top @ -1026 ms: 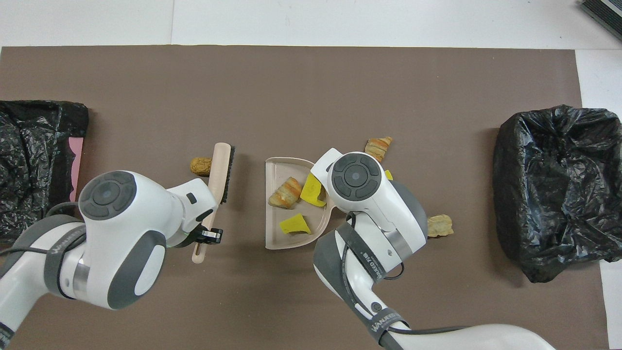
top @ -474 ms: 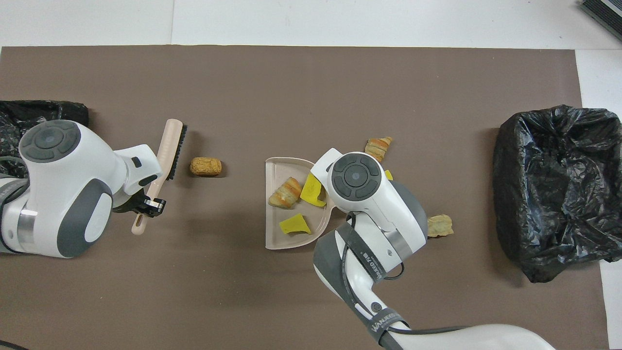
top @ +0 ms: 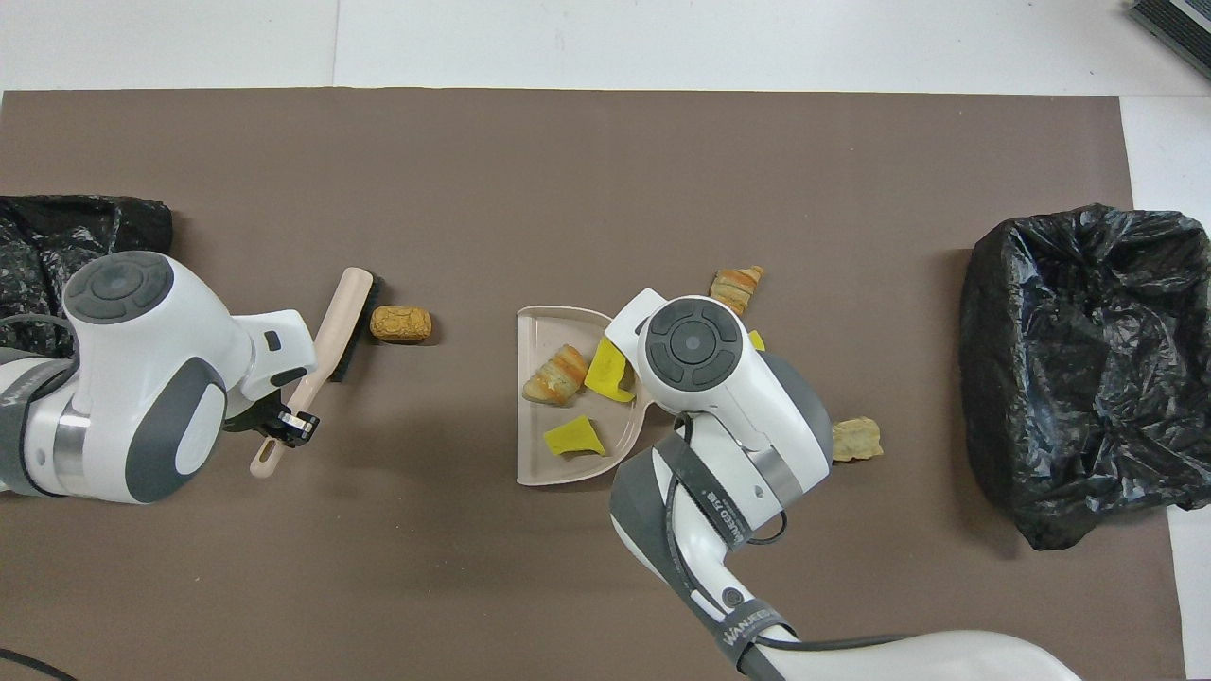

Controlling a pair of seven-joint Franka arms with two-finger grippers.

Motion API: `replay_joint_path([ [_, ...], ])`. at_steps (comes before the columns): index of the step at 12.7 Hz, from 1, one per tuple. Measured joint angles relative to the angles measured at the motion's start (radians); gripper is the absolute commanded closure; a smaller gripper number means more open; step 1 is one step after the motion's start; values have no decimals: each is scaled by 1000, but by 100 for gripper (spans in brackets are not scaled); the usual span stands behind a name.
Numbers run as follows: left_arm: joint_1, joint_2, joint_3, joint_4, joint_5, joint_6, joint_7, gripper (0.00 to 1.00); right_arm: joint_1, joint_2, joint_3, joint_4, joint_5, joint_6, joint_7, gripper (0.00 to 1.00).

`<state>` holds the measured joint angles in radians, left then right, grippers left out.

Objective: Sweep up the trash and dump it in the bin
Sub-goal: 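Sweep the bread piece into the dustpan with the left gripper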

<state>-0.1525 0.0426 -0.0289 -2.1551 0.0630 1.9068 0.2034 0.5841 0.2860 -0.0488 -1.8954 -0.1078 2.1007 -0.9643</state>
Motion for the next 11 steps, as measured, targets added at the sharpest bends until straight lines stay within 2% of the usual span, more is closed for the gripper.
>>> replay_joint_path([
  [3,-64,-57,-14,-76,-19,0,0,100,0,0,0,-2,0,0,1,100],
  [5,-133,-92,-17,-117,-81,0,-13,100,-1,0,0,-3,0,0,1,100],
  [11,-331,-118,-20,-137,-239,19,-252,100,-7,0,0,-6,1,0,1,100],
])
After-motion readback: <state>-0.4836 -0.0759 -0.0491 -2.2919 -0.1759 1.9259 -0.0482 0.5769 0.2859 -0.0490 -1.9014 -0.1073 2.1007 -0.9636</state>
